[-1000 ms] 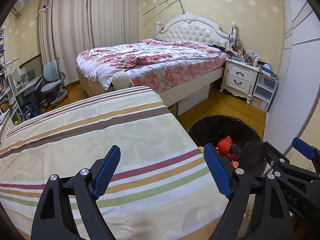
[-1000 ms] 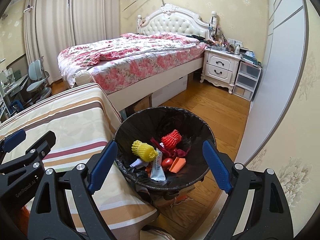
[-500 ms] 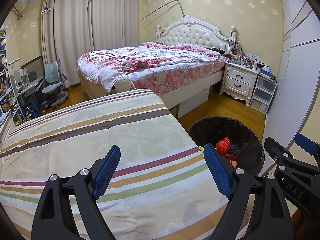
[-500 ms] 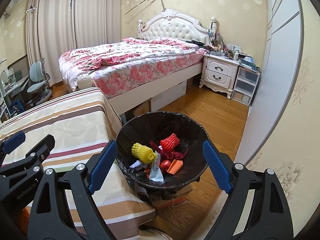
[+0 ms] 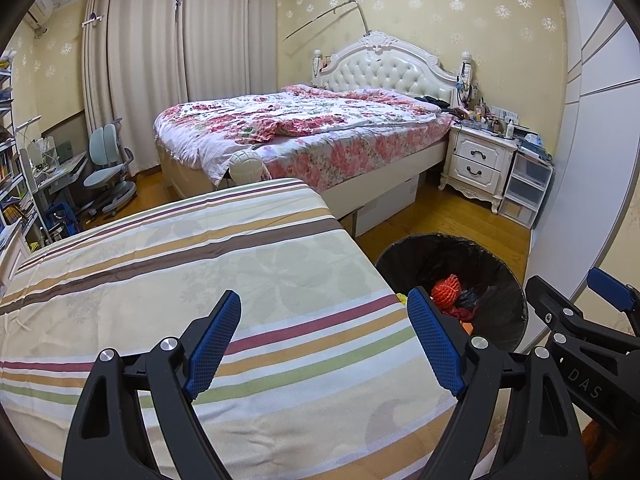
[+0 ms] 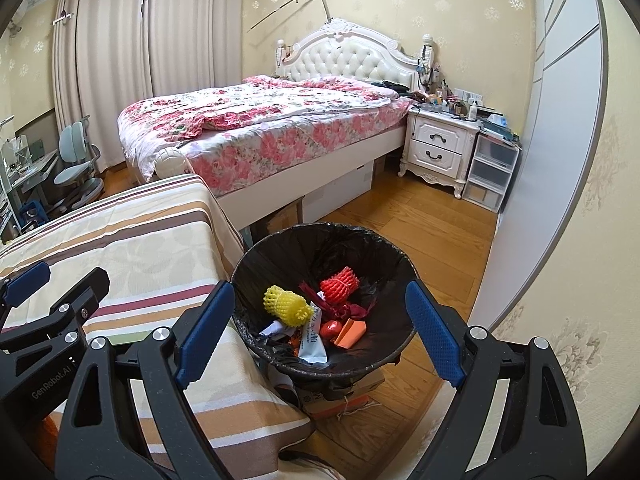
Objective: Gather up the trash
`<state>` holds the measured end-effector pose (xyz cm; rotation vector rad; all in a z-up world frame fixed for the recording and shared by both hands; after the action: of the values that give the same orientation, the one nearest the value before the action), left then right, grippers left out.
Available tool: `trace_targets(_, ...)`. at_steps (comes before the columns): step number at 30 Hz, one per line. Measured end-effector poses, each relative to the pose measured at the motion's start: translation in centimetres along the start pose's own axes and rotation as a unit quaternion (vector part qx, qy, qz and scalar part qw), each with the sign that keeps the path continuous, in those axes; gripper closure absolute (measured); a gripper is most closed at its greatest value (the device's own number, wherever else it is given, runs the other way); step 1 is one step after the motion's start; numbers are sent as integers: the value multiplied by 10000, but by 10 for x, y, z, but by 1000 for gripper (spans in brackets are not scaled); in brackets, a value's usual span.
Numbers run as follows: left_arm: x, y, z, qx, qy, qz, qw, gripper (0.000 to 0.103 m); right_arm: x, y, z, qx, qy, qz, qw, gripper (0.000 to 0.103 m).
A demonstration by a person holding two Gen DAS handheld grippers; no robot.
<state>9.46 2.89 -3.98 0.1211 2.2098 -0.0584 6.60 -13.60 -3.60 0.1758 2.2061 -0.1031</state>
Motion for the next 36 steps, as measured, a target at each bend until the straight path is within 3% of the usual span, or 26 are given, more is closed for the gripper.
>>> trace_targets(36, -3, -11, -4, 56, 8, 7, 10000, 20, 1, -1, -1, 5, 17, -14, 10000, 18)
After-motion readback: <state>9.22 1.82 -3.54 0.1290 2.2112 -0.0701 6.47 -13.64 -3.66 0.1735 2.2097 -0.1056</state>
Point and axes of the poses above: each gripper's, at about its wrist camera, not at the fingertips, and z roughly the way its jaws point, y to its left, x to its underside, the point moved 9 cm from there along z, roughly the way its jaws point, and after that the axes turned 2 degrees about y, right-handed, at the moved point
